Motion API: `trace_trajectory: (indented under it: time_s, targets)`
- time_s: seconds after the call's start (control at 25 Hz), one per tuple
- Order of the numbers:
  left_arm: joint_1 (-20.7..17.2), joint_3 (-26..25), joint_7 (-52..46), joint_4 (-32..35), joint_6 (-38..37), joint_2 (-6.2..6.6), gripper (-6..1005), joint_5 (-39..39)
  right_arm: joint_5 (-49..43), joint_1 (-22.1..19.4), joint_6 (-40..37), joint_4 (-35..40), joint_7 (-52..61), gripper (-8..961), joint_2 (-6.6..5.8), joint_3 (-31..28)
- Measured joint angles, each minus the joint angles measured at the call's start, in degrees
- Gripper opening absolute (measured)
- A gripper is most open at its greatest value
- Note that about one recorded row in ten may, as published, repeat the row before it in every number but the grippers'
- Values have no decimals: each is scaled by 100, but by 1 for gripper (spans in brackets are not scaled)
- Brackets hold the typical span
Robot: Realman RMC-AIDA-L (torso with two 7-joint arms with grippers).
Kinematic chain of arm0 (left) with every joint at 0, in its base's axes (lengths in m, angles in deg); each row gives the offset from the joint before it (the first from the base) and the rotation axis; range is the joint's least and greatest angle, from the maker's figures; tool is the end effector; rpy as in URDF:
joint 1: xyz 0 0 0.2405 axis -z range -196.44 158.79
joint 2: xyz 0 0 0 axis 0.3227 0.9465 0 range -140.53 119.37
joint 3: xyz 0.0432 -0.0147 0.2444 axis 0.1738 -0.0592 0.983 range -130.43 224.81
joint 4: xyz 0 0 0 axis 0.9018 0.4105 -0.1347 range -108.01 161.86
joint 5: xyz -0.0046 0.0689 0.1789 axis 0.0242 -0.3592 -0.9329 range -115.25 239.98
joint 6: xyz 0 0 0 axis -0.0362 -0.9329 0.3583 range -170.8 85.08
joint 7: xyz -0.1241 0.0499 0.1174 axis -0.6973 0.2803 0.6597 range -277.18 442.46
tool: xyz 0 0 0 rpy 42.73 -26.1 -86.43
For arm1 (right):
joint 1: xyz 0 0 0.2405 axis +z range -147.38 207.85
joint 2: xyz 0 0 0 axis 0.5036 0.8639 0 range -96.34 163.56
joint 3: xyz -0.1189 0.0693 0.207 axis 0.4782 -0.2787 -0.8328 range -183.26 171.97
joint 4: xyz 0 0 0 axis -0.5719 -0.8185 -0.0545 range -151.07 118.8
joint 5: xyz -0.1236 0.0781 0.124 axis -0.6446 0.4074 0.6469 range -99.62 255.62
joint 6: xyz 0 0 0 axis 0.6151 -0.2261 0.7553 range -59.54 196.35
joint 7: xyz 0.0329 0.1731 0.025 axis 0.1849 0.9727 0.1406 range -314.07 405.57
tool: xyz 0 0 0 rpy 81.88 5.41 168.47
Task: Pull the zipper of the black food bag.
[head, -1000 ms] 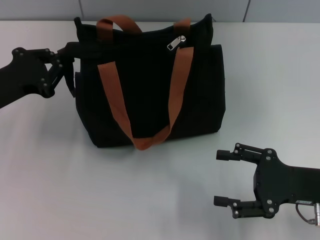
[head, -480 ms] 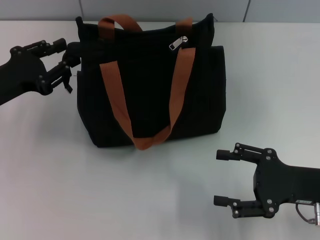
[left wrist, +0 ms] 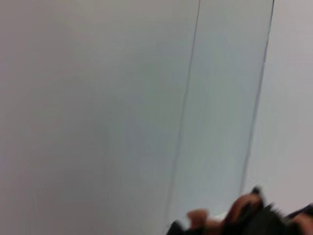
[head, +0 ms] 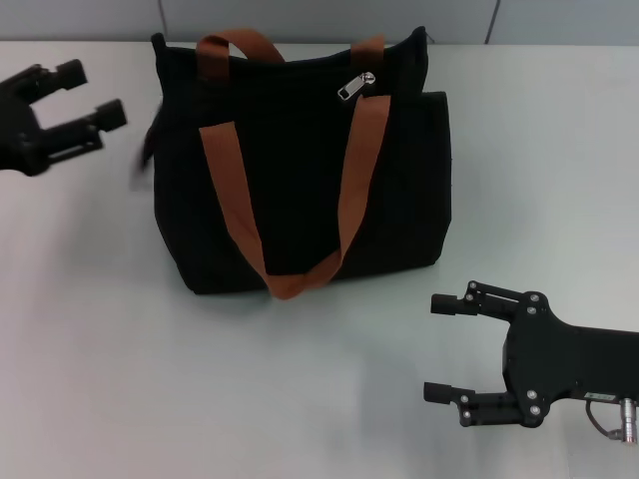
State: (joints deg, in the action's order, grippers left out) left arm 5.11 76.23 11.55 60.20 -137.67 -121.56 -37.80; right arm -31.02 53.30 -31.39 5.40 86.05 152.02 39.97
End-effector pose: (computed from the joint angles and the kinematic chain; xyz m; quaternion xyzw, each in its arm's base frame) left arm -0.2696 0.3244 0.0711 -0.8764 -0.1939 -0.3451 0.2743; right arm 0.2425 0.2340 -0.0596 -0.9455 0.0200 0.3132 0.0869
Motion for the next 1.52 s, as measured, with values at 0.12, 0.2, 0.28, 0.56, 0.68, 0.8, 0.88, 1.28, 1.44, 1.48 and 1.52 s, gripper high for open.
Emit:
trace_trajectory:
  time_s: [0.12, 0.2, 0.28, 0.56, 0.68, 0.8, 0.88, 1.28, 1.44, 1.48, 1.52]
  targets:
    - [-1, -33, -423, 4, -484, 135, 766, 19, 2, 11, 3, -1, 2, 826, 6, 1]
    - [-2, -36, -514, 4, -664, 159, 790, 20, 15, 17, 4, -1, 3, 826, 15, 0]
    - [-3, -14, -545, 5, -960, 160, 815, 4, 18, 24, 4, 0, 4, 826, 32, 0]
    - [-140, 287, 556, -107, -1876, -222, 818, -960, 26, 32, 4, 9, 18, 826, 51, 0]
    - [-261, 387, 960, -135, -1836, -404, 816, -1282, 24, 32, 4, 4, 24, 826, 51, 0]
    - [-283, 398, 1043, -160, -1788, -452, 815, -1363, 11, 33, 32, 2, 25, 827, 51, 12]
    - [-321, 407, 1342, -314, -1497, -570, 815, -1696, 7, 39, 118, -1, 25, 827, 51, 34]
    - [-283, 410, 1765, -481, -1174, -707, 814, -2223, -18, 93, 303, -80, 25, 826, 68, 129]
    - [-275, 410, 1805, -507, -1175, -711, 814, -2256, -20, 94, 304, -80, 24, 827, 68, 131]
    - [-275, 410, 1805, -507, -1175, -711, 814, -2256, -21, 93, 304, -80, 25, 827, 68, 132]
    - [-275, 410, 1810, -507, -1183, -712, 814, -2256, -22, 94, 303, -80, 24, 827, 68, 132]
